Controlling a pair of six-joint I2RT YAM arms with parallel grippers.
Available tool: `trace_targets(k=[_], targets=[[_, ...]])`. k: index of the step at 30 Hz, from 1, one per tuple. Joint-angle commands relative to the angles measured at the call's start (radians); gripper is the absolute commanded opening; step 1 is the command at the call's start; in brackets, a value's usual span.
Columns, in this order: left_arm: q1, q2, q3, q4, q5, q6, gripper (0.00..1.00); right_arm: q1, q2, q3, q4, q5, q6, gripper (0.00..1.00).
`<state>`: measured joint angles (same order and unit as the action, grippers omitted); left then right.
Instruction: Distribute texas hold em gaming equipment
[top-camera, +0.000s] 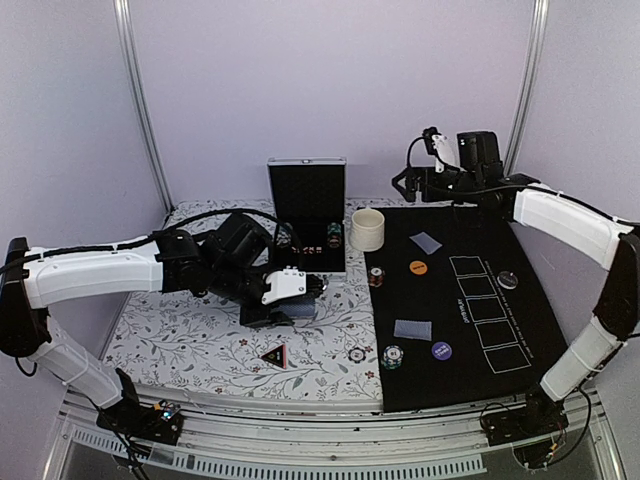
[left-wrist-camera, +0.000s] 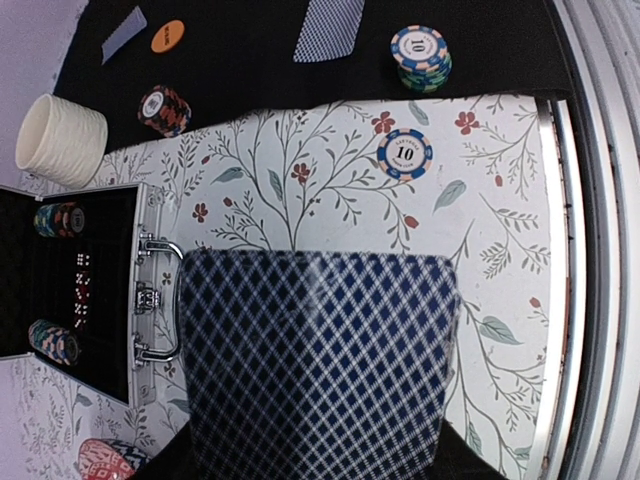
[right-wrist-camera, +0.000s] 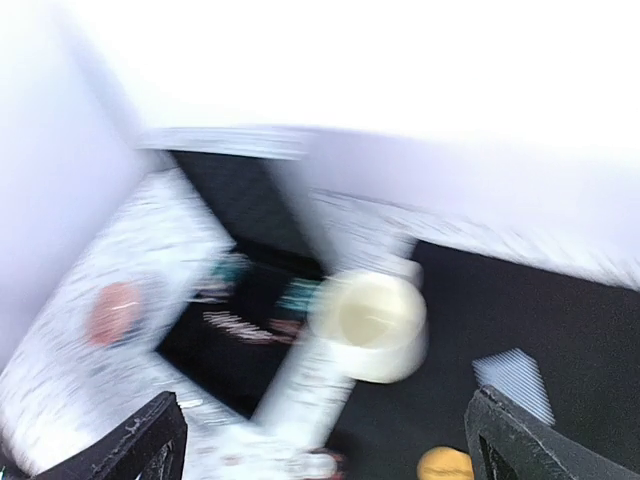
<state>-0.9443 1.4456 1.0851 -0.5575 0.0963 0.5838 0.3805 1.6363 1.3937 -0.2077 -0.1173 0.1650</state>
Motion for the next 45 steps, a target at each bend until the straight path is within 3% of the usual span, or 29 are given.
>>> trace_targets(k=[1,3,11,17,25,32,36,45], targets=[[-0.021,-0.031,-0.004,0.032,0.005,0.008,0.53,0.149,-0.145,-0.183,0.142,-0.173,-0.125,0.99],[-0.021,-0.031,-0.004,0.036,0.009,0.008,0.53,0.187,-0.192,-0.296,0.258,-0.309,-0.042,0.99],[-0.021,-0.035,-0.001,0.047,0.019,0.004,0.53,0.35,-0.164,-0.515,0.579,-0.495,0.356,0.99],[-0.021,-0.033,0.0,0.047,0.014,0.001,0.52,0.461,-0.03,-0.493,0.691,-0.534,0.478,0.98],[-0.021,-0.041,0.005,0.047,0.019,-0.002,0.52,0.496,0.119,-0.454,0.8,-0.535,0.565,0.93],[-0.022,-0.046,0.003,0.049,0.017,-0.002,0.52,0.505,0.211,-0.375,0.79,-0.553,0.596,0.8],[-0.022,-0.053,-0.005,0.054,0.003,0.0,0.52,0.506,0.183,-0.385,0.707,-0.523,0.559,0.68],[-0.022,-0.054,-0.007,0.054,-0.012,0.004,0.51,0.504,0.094,-0.409,0.543,-0.447,0.481,0.54]])
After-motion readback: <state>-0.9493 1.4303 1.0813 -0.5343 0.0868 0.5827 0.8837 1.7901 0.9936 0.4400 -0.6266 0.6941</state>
